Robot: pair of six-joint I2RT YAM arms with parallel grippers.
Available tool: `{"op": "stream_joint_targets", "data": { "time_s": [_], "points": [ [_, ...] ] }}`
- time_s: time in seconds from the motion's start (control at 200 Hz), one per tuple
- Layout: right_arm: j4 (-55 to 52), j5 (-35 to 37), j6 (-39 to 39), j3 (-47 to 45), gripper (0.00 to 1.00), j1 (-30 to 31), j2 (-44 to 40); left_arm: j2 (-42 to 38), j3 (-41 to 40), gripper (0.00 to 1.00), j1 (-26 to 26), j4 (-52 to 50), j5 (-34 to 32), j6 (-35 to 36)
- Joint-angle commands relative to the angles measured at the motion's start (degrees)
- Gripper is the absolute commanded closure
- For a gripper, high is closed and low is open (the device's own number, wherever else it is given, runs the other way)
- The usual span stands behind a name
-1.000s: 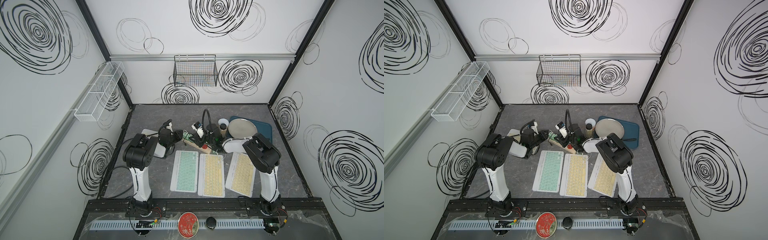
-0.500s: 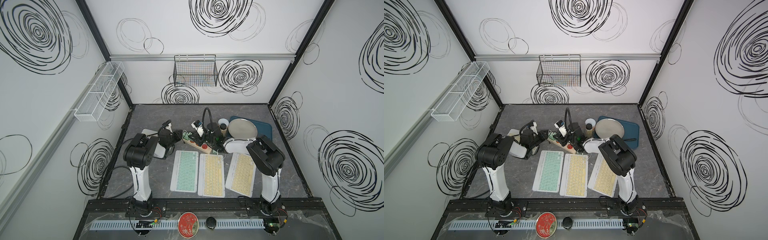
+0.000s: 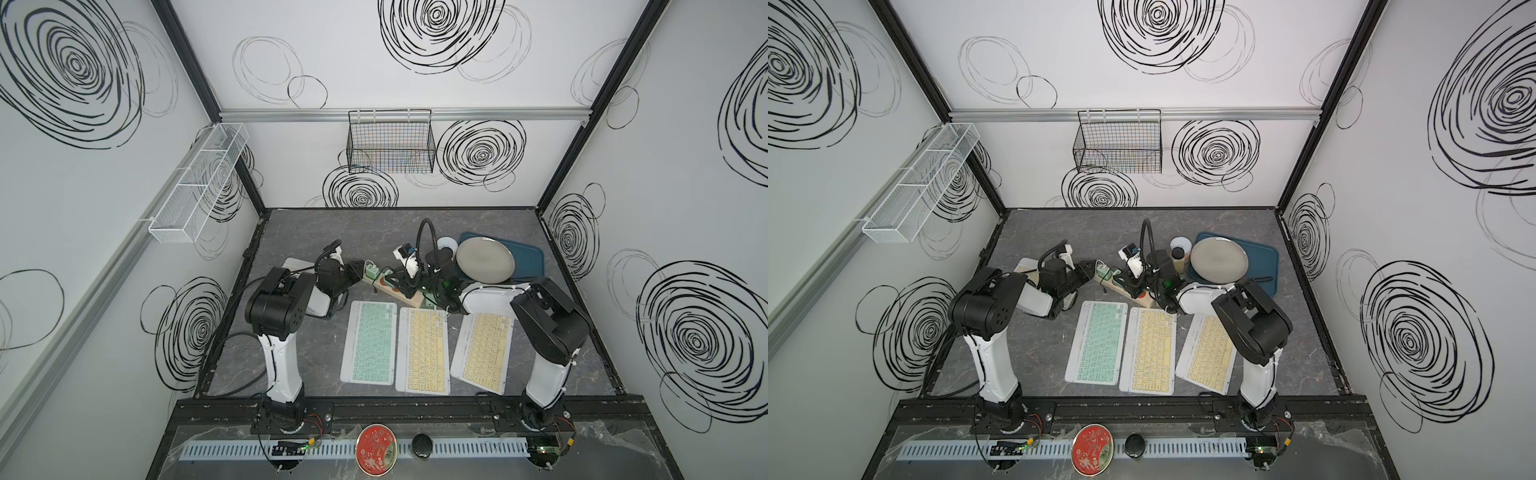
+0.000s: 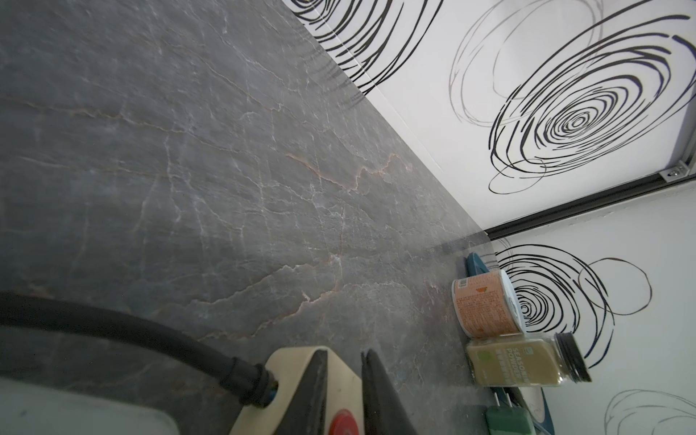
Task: Unplug the wireless keyboard
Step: Remove the plug from the socket, then place the plug at the center of the board.
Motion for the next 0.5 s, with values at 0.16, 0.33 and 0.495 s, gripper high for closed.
{"op": "stream_joint_targets", "data": {
  "time_s": [0.16, 0.33, 0.495],
  "points": [
    [-5.4, 8.2, 6.9, -5.7, 1.00, -4.3, -8.7, -5.4, -1.6, 0.76, 0.6, -10.9, -2.5, 2.1],
    [-5.1, 12.9, 7.6, -10.5, 1.00, -5.7, -12.6, -10.3, -1.5, 0.74, 1.4, -15.0, -4.1, 4.0],
    [-0.6, 22.0, 6.9, -14.4, 1.00, -5.3, -13.0, -15.5, -2.5, 0.73, 2.6, -17.8, -5.5, 5.4]
  ]
}}
